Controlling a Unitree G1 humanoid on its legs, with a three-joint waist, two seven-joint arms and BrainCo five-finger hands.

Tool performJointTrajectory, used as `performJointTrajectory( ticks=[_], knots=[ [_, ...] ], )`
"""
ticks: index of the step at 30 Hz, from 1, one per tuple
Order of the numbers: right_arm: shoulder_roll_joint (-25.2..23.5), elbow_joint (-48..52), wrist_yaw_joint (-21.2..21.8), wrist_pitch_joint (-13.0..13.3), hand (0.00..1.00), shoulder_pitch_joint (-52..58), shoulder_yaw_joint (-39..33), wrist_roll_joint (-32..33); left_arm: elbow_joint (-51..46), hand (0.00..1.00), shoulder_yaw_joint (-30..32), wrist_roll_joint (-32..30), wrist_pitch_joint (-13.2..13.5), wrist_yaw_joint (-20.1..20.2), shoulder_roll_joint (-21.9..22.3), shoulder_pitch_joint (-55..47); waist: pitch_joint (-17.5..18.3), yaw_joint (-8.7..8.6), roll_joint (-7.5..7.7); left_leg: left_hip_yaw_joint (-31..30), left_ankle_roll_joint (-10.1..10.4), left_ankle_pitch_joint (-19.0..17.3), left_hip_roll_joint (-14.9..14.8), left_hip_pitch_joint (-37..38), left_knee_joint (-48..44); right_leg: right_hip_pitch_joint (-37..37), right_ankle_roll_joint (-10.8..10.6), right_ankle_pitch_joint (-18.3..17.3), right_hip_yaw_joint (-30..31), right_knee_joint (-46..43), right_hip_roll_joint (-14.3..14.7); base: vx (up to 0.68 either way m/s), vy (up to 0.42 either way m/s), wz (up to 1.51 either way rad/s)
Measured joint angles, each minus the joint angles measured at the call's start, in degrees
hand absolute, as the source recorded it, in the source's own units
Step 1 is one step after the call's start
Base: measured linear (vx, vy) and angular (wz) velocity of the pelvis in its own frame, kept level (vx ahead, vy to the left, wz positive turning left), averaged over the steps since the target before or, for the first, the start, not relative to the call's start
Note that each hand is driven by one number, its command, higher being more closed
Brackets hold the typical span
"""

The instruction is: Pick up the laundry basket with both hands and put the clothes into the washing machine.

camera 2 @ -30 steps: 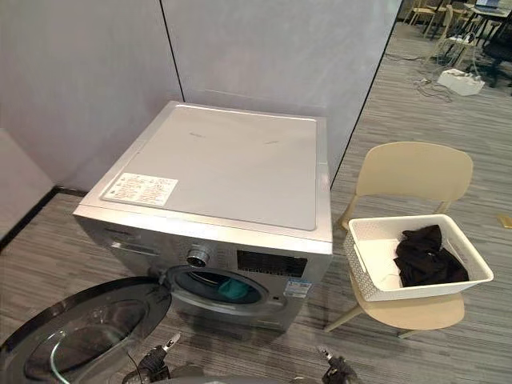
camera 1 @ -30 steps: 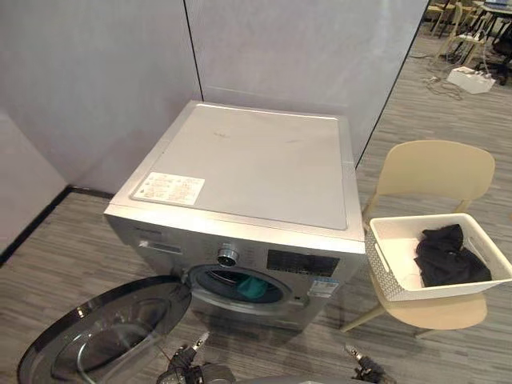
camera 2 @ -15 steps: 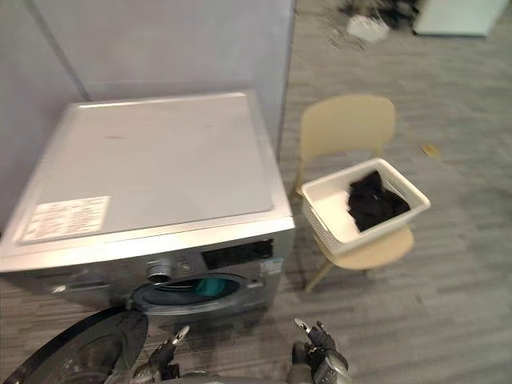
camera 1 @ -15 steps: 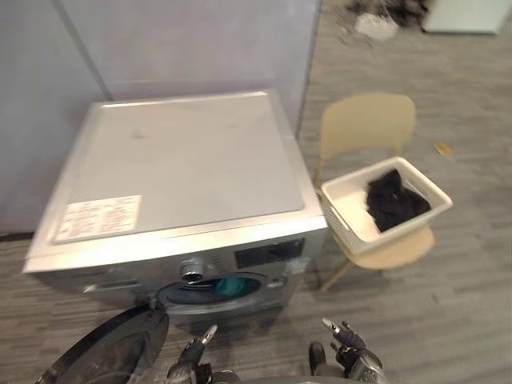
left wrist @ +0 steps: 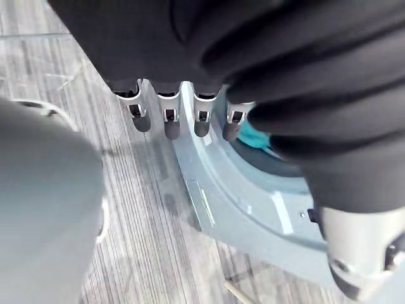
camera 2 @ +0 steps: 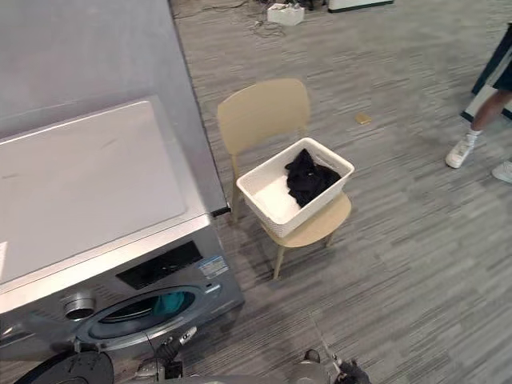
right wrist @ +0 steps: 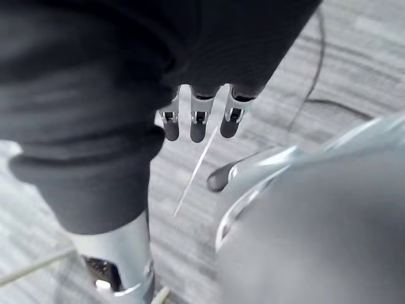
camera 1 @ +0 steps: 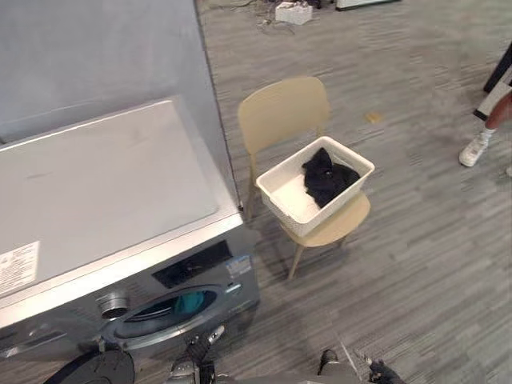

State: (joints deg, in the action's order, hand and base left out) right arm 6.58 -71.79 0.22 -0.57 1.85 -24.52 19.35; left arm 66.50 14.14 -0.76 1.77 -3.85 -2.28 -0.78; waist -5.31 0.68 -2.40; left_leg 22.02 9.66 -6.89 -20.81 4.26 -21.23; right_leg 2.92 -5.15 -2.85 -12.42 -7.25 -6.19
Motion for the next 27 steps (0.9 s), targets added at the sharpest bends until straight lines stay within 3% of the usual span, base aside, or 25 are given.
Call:
performJointTrajectory(
  ticks=[1, 2, 3, 4, 5, 6, 7, 9, 10, 11, 13, 15, 17, 18, 20, 21, 22, 24, 26, 27],
  knots=[
    [0.1, 0.1, 0.0, 0.2, 0.00, -0.1, 1.1, -0.3, -0.7, 0.00, 3.3, 0.3, 0.0, 0.0, -0.2, -0.7, -0.1, 0.04, -0.16, -2.5, -1.9, 1.6, -3.8, -3.5, -9.4, -1.0, 1.0, -0.4, 0.9, 1.4, 2.8, -0.06, -0.298, -0.74],
    [0.1, 0.1, 0.0, 0.2, 0.00, -0.5, 2.0, -0.4, -0.9, 0.00, 4.9, 0.5, 0.0, 0.0, -0.4, -0.7, -0.3, 0.27, -0.34, -4.0, -5.4, 3.9, -5.3, -5.9, -14.6, -1.2, 1.5, -0.4, 1.7, 1.8, 3.7, -0.06, -0.297, -0.87],
    [0.2, 0.3, 0.0, 0.3, 0.00, -1.6, 4.2, -0.4, -1.7, 0.00, 6.8, 1.3, 0.0, -0.1, -1.1, -1.1, -0.7, 0.50, 1.10, -7.9, -13.2, 10.0, -6.2, -10.4, -22.3, -2.1, 2.7, 0.1, 3.4, 3.0, 4.4, 0.01, -0.249, -0.87],
    [0.1, 0.9, -0.1, 0.4, 0.00, -2.4, 5.5, -0.4, -1.7, 0.00, 6.9, 2.1, 0.1, -0.1, -1.3, -1.0, -0.9, 0.84, 1.58, -10.8, -13.8, 11.2, -5.7, -13.5, -27.5, -2.6, 3.7, 0.3, 5.2, 3.3, 5.4, 0.07, -0.226, -1.09],
    [1.1, 2.0, -0.4, 0.9, 0.00, -3.2, 6.5, -0.4, -1.7, 0.00, 6.8, 2.6, 0.1, 0.0, -0.6, -0.7, -1.3, 1.65, 0.71, -14.7, -10.8, 7.2, -1.9, -16.3, -32.5, -2.5, 4.8, 0.7, 7.8, 3.3, 6.2, 0.09, -0.102, -0.99],
    [1.5, 2.5, -0.5, 1.1, 0.00, -3.9, 6.8, -0.4, -1.9, 0.00, 6.9, 2.8, 0.1, 0.0, -0.1, -0.7, -1.6, 2.21, 0.13, -16.2, -9.0, 4.8, 1.0, -17.4, -33.9, -2.4, 5.2, 0.9, 9.3, 3.3, 6.4, 0.13, -0.008, -1.38],
    [2.0, 3.1, -0.4, 1.6, 0.00, -5.5, 8.2, -1.0, -2.0, 0.00, 6.7, 2.9, 0.1, 0.0, 0.5, -0.9, -2.4, 3.65, -1.10, -18.0, -7.3, -0.5, 8.2, -19.6, -34.5, -2.4, 5.8, 1.3, 12.8, 3.8, 6.8, 0.12, 0.047, -1.20],
    [1.4, 3.5, -0.1, 1.5, 0.00, -7.1, 10.4, -1.9, -2.0, 0.00, 6.6, 3.0, 0.1, 0.0, 1.1, -2.8, -2.7, 5.12, -2.43, -17.4, -8.2, -3.0, 14.2, -20.9, -27.4, -2.6, 5.9, 1.4, 14.9, 4.4, 7.3, 0.16, 0.096, -1.26],
    [0.7, 4.2, 0.0, 1.6, 0.00, -7.2, 11.5, -2.1, -1.9, 0.00, 6.5, 3.1, 0.0, 0.1, 1.1, -3.7, -2.7, 5.81, -2.50, -17.1, -9.2, -4.5, 15.7, -20.2, -22.2, -2.7, 5.7, 1.5, 15.3, 4.5, 7.5, 0.20, 0.098, -1.11],
    [-1.4, 5.0, 0.1, 1.5, 0.00, -7.0, 12.8, -2.6, -2.1, 0.00, 6.6, 3.5, -0.1, 0.2, 0.8, -5.1, -2.0, 6.47, -2.23, -17.3, -7.3, -7.1, 16.5, -16.2, -14.8, -2.7, 5.3, 1.5, 16.7, 5.1, 7.1, 0.20, 0.060, -0.56],
    [-2.9, 7.2, 0.2, 1.6, 0.00, -7.0, 14.4, -4.4, -3.4, 0.00, 7.0, 3.6, -0.1, 0.5, 0.8, -4.6, -2.1, 6.33, -0.41, -16.7, -7.4, -7.6, 18.3, -14.4, -8.5, -2.8, 3.3, 3.9, 15.5, 8.8, 5.6, 0.27, 0.060, 0.11],
    [-3.4, 7.5, 0.2, 1.6, 0.00, -7.1, 14.9, -4.8, -4.0, 0.00, 10.6, 3.6, -0.1, 0.7, 2.1, -4.9, -2.1, 6.85, -0.46, -16.7, -7.5, -7.6, 19.3, -13.3, -8.4, -4.1, 3.1, 4.0, 15.3, 9.6, 4.9, 0.22, 0.100, 0.07],
    [-4.3, 7.9, 1.2, 1.8, 0.00, -6.5, 16.8, -5.6, -4.0, 0.00, 12.7, 3.6, -0.2, 1.0, 3.2, -5.3, -1.5, 7.87, 0.03, -16.0, -9.9, -6.1, 21.4, -7.8, -2.0, -5.0, 2.7, 1.8, 15.5, 6.1, 3.3, 0.21, 0.092, -0.20],
    [-4.5, 8.0, 1.3, 1.8, 0.00, -6.4, 16.8, -5.9, -4.1, 0.00, 12.6, 3.6, -0.2, 1.2, 3.2, -5.3, -1.3, 8.19, 0.15, -15.6, -9.9, -6.2, 21.8, -6.6, -0.1, -4.1, 2.3, -0.1, 15.3, 3.1, 3.1, 0.14, 0.075, -0.19],
    [-5.0, 8.1, 1.5, 1.9, 0.00, -5.6, 16.6, -6.5, -4.1, 0.00, 12.0, 3.7, -0.1, 1.2, 3.2, -5.6, 0.1, 8.07, 0.14, -15.6, -13.2, -8.9, 22.1, -2.6, 6.2, 4.3, -0.7, -7.4, 14.3, -15.8, 3.3, 0.09, 0.065, -0.08],
    [-5.6, 8.6, 1.8, 1.8, 0.00, -4.5, 16.6, -7.0, -4.3, 0.00, 11.0, 5.0, -0.2, 1.2, 1.9, -4.8, -0.5, 8.19, 2.54, -15.1, -15.0, -11.5, 24.0, -0.1, 7.7, 12.5, -4.4, -10.0, 15.4, -36.4, 1.7, 0.15, 0.027, 0.19],
    [-6.0, 11.4, 2.6, 2.9, 0.00, -2.1, 16.5, -8.1, -4.7, 0.00, 10.3, 5.5, -0.8, 1.0, 0.4, -4.9, -1.1, 7.80, 4.69, -16.3, -14.9, -12.0, 26.3, 2.4, 6.5, 17.7, -6.5, -7.4, 17.2, -52.2, 0.5, 0.19, -0.015, 0.40],
    [-5.0, 12.6, 2.6, 2.8, 0.00, 0.0, 15.0, -8.5, -4.1, 0.00, 10.0, 6.8, -2.9, 0.2, -0.8, -5.3, -1.0, 5.54, 5.68, -20.9, -14.4, -12.4, 26.8, 4.7, 4.6, 19.6, -5.9, -6.7, 16.6, -63.6, -0.1, 0.28, -0.192, 1.23],
    [-3.8, 12.8, 2.3, 2.4, 0.00, 2.1, 10.8, -8.4, -4.3, 0.00, 8.1, 6.7, -2.7, 0.1, -0.7, -4.8, -0.5, 4.51, 4.69, -25.5, -13.9, -12.5, 25.4, 4.8, 4.7, 21.9, -4.1, -7.2, 13.7, -61.6, -3.5, 0.26, -0.219, 1.68],
    [-3.7, 12.3, 2.2, 1.6, 0.00, 3.1, 6.5, -7.3, -5.2, 0.00, 7.9, 6.5, -2.6, 0.1, 0.3, -3.7, -0.5, 4.87, 4.02, -28.8, -13.1, -12.5, 24.9, 5.1, 5.6, 23.2, -1.8, -7.9, 14.6, -55.1, -7.1, 0.24, -0.133, 1.42]
  ],
)
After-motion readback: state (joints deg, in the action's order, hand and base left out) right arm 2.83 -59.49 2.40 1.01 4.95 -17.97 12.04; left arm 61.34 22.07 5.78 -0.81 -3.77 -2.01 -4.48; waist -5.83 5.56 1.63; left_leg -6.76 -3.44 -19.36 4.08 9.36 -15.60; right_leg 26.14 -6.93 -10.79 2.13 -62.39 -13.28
